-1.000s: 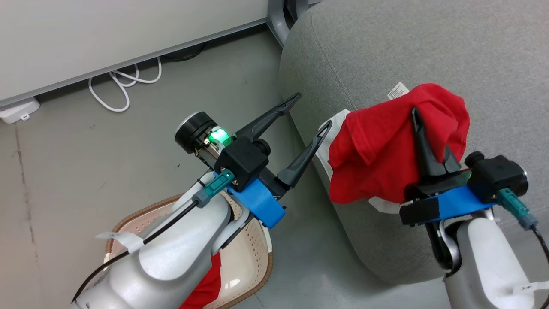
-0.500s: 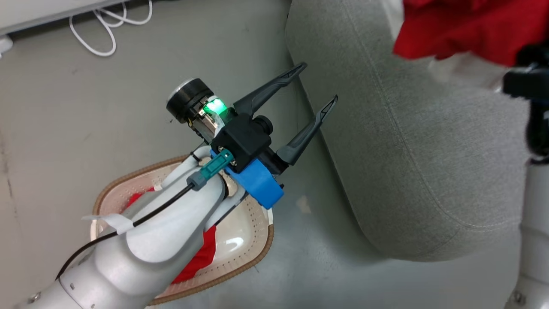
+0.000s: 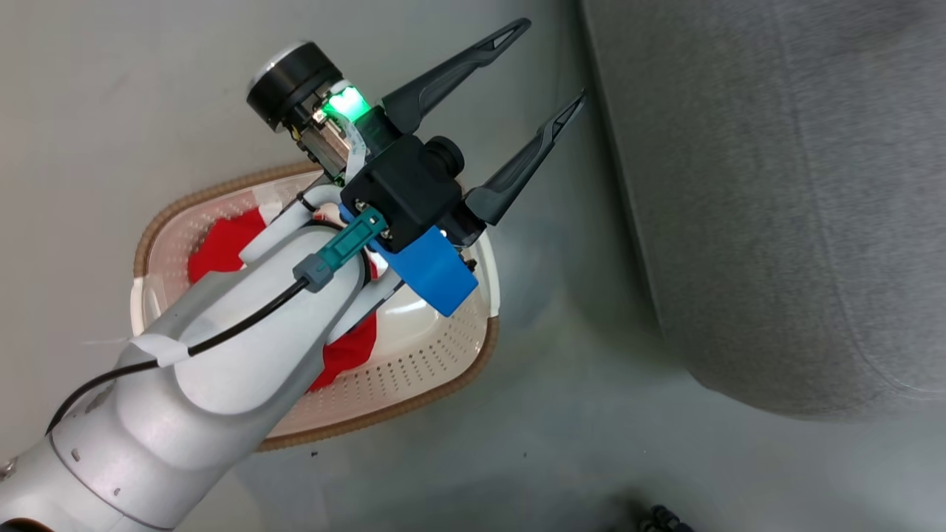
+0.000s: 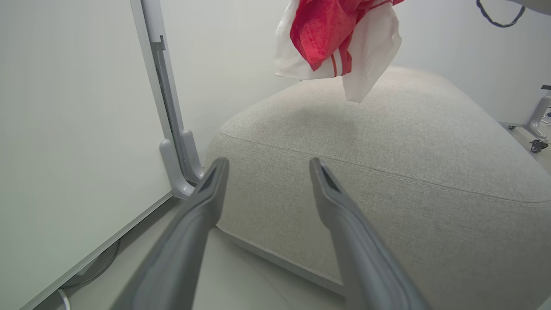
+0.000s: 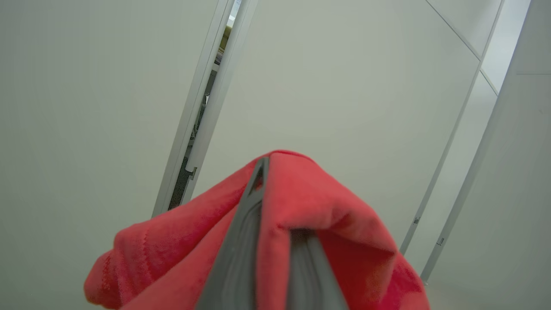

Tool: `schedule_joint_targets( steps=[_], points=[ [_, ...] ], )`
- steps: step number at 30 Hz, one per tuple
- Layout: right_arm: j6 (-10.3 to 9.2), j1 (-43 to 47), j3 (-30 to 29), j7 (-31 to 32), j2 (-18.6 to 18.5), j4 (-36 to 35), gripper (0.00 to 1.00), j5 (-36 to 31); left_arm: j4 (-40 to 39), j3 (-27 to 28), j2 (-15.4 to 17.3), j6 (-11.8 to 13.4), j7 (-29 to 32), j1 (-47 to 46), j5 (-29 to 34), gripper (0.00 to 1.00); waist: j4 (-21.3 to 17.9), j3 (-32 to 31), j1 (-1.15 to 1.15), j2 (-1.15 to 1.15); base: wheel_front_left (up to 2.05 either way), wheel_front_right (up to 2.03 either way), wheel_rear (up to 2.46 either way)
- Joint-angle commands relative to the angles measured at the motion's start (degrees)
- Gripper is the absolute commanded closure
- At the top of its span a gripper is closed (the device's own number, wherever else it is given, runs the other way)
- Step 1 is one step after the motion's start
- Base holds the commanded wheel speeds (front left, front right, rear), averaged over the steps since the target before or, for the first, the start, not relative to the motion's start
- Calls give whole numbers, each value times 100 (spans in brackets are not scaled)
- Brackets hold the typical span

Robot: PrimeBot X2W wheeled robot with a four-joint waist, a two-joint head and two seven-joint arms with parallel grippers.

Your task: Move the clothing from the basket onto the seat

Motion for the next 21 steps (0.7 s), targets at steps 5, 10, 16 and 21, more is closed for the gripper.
schedule_joint_targets(
  steps=[5, 10, 16, 21],
  points=[
    [1, -142, -157, -22, -388, 1021, 100, -76, -91, -29, 25, -26, -29, -202, 82, 0, 226, 470, -1, 0, 0, 0, 0],
    [1, -46, -215, -22, -438, 1659, 100, -67, -86, -40, 64, 1, -55, -182, 83, 0, 236, 534, -1, 0, 0, 0, 0],
    [1, 412, -176, -22, -253, 2251, 100, 47, -23, -54, 64, 33, -111, -104, 38, 0, 247, 494, -1, 0, 0, 0, 0],
    [1, 788, -223, -21, -40, 2194, 0, 148, 44, -42, 93, 63, -159, -23, -9, 0, 226, 349, -1, 0, 0, 0, 0]
  ],
)
